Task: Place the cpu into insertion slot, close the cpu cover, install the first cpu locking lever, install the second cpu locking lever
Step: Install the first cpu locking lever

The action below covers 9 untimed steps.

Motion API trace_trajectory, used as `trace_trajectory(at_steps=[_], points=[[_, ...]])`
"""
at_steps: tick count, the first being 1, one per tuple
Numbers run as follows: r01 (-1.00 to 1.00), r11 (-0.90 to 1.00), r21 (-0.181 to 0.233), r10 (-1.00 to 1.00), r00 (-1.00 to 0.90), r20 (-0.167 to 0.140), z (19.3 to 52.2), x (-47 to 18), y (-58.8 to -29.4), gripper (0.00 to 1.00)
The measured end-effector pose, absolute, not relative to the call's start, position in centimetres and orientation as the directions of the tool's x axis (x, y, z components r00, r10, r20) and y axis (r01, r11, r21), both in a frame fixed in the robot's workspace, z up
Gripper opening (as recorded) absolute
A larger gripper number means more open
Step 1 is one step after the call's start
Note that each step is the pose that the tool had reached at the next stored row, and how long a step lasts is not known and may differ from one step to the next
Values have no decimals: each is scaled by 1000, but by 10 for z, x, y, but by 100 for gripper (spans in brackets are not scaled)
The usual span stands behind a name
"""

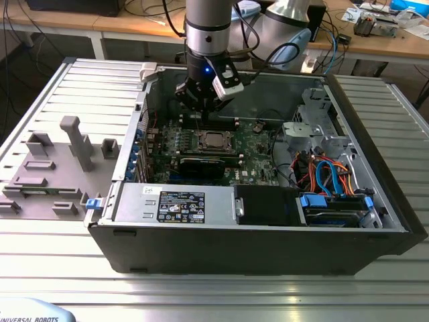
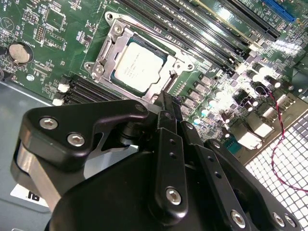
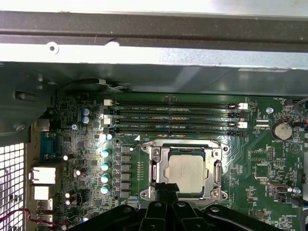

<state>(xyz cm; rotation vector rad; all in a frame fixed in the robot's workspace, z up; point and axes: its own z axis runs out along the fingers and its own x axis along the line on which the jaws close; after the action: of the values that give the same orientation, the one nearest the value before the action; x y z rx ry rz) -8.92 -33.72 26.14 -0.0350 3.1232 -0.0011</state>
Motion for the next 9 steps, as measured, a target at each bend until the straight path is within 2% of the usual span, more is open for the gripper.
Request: trace_trajectory(at_steps=[9], points=[[-22, 1000, -1, -22, -1000, -18, 261, -90, -337, 11]])
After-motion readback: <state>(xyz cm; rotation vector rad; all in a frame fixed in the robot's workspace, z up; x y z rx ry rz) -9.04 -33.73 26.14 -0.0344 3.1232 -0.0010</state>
